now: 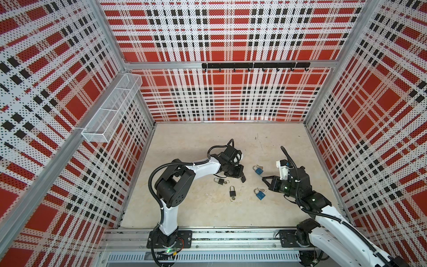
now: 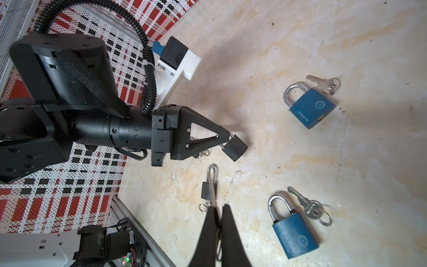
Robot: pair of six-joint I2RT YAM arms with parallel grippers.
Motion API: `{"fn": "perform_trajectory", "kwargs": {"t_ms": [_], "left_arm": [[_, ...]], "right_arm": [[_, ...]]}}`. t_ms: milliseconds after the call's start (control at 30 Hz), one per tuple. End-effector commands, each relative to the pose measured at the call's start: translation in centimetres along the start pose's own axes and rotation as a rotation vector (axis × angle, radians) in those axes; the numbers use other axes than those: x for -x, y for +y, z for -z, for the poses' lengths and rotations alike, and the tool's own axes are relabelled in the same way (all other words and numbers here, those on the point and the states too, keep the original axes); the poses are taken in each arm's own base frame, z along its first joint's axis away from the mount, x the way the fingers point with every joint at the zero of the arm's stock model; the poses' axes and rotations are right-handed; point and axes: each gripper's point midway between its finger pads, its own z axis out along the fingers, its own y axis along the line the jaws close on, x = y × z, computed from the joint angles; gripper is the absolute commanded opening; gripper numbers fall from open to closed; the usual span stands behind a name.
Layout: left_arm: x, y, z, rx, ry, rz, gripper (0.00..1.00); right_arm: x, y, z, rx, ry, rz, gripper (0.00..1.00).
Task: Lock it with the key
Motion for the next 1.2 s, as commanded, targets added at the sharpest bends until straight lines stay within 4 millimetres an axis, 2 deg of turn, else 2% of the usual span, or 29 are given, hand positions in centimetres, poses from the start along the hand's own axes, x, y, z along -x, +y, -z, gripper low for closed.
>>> {"fn": "perform_trajectory", "kwargs": {"t_ms": [0, 500, 533, 700, 833, 1167], "left_arm": [[1.2, 0.2, -0.4, 0.007, -0.030, -0.008, 0.00], [2.0, 1.6, -1.3, -0.012, -0.052, 0.051, 0.00], [2.0, 1.6, -1.3, -0.014, -0.054, 0.055, 0.01], [2.2, 1.8, -1.1, -0.009, -0.069, 0.062, 0.20], [2.5, 1.8, -0.8, 0.002, -0.091, 0.060, 0.32], [4.0, 2.3, 2.5, 0.050, -0.195, 0.071, 0.34]], "right_arm": [[0.7, 0.4, -0.3, 0.020, -0.028, 0.006, 0.00], [0.8, 0.3, -1.2, 0.006, -0.018, 0.016, 0.00], [0.8, 0.4, -1.2, 0.004, -0.022, 0.018, 0.00], [0.9, 0.6, -1.3, -0.002, -0.028, 0.031, 0.00], [0.6, 0.8, -1.4, -0.011, -0.014, 0.047, 0.00], [0.8, 1.5, -2.5, -0.038, -0.003, 0.088, 0.00]]}}
